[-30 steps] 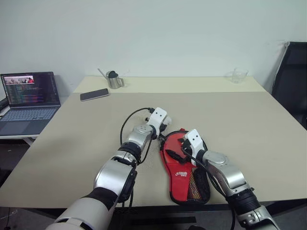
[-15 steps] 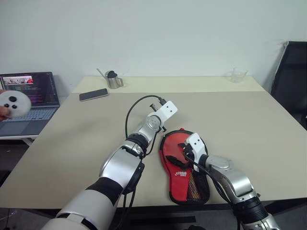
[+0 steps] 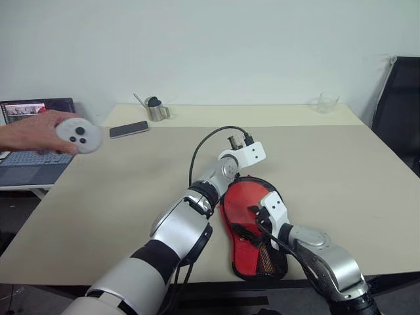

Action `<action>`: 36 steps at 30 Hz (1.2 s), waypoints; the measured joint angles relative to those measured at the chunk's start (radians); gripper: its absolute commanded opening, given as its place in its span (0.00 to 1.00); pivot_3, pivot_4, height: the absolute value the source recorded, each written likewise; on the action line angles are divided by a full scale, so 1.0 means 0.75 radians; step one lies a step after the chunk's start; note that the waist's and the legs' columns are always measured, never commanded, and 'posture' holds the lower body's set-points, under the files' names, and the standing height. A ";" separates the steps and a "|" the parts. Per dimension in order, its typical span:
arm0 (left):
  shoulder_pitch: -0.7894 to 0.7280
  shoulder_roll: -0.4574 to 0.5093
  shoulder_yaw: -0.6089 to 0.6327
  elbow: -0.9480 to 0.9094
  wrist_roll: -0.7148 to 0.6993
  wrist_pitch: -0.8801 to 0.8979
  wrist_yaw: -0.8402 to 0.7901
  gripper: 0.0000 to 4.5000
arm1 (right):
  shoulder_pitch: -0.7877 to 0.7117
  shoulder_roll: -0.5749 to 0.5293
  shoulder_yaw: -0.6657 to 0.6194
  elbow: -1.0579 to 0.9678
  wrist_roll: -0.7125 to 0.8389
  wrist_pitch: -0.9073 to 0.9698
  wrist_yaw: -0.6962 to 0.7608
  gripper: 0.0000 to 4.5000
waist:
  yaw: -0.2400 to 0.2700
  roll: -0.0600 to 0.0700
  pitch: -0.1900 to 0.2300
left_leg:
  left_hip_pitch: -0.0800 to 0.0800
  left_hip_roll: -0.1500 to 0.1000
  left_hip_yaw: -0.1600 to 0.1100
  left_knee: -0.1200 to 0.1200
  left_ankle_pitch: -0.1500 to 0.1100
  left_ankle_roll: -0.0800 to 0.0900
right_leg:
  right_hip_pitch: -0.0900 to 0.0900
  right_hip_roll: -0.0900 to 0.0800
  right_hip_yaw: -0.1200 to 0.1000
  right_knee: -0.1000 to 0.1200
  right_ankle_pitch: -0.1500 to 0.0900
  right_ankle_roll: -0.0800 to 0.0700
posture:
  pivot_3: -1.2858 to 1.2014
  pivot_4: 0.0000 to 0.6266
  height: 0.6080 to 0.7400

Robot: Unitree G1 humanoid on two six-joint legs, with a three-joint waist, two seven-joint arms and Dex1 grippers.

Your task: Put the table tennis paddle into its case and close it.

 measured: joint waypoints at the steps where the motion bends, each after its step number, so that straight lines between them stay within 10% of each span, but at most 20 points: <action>1: 0.000 -0.006 -0.003 0.000 0.005 -0.001 0.002 0.03 | 0.005 0.000 0.000 -0.010 0.000 0.006 -0.004 1.00 | 0.003 0.000 0.000 | 0.000 0.000 0.000 0.000 0.000 0.000 | 0.000 0.000 0.000 0.000 0.000 0.000 | 0.52 0.24 1.00; 24: -0.005 -0.142 -0.079 0.005 0.100 -0.140 -0.102 0.03 | 0.176 0.040 -0.012 -0.254 0.061 0.157 -0.199 1.00 | 0.014 0.000 0.000 | 0.000 0.000 0.000 0.000 -0.001 0.002 | 0.001 0.000 -0.001 -0.001 0.000 0.002 | 0.52 0.24 1.00; 32: 0.042 -0.135 -0.067 0.001 0.076 -0.033 -0.245 0.63 | 0.108 0.035 0.001 -0.158 0.078 0.110 -0.159 1.00 | 0.002 0.001 0.000 | 0.003 0.002 0.001 0.000 -0.002 0.004 | 0.002 0.003 0.000 0.001 0.000 0.001 | 0.52 0.24 1.00; 36: 0.078 -0.128 -0.103 -0.015 0.104 -0.033 -0.265 0.63 | 0.069 0.017 0.005 -0.103 0.077 0.077 -0.132 1.00 | 0.002 0.000 -0.001 | 0.004 0.002 0.002 0.000 -0.002 0.004 | 0.003 0.003 0.001 0.000 0.000 0.002 | 0.52 0.24 1.00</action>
